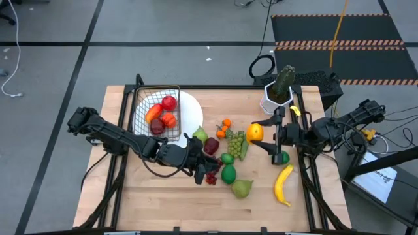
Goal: Build produce basket
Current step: Put the yellow mango into the wire basket
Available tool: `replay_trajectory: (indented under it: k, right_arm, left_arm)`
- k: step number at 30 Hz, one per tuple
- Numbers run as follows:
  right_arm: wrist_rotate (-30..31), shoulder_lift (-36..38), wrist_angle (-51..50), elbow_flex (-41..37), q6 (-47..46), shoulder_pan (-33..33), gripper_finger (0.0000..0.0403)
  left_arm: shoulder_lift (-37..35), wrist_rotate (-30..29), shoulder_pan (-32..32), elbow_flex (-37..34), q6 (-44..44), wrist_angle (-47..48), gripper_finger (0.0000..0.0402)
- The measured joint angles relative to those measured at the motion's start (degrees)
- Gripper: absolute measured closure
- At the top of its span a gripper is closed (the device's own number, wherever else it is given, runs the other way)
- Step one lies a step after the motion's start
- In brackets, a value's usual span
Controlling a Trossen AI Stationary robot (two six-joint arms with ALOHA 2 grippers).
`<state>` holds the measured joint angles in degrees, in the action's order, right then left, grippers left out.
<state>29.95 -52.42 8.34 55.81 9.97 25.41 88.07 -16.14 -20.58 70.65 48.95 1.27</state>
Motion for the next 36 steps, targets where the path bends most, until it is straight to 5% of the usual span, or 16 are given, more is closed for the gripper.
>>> replay_trajectory:
  k: [13,28,36]
  right_arm:
    - [0.0,0.0,0.0,0.0,-24.9,0.0,0.0149]
    - [0.0,-3.1,5.1,0.0,-31.9,-0.2,0.0149]
    - [0.0,-9.7,13.4,0.0,-31.9,-2.0,0.0149]
  left_arm:
    - [0.0,-0.5,0.8,0.0,-11.5,-10.5,0.0254]
    - [0.0,-6.0,3.0,0.0,-17.3,-18.3,0.0018]
    - [0.0,-1.1,4.6,0.0,-17.1,-20.9,0.0010]
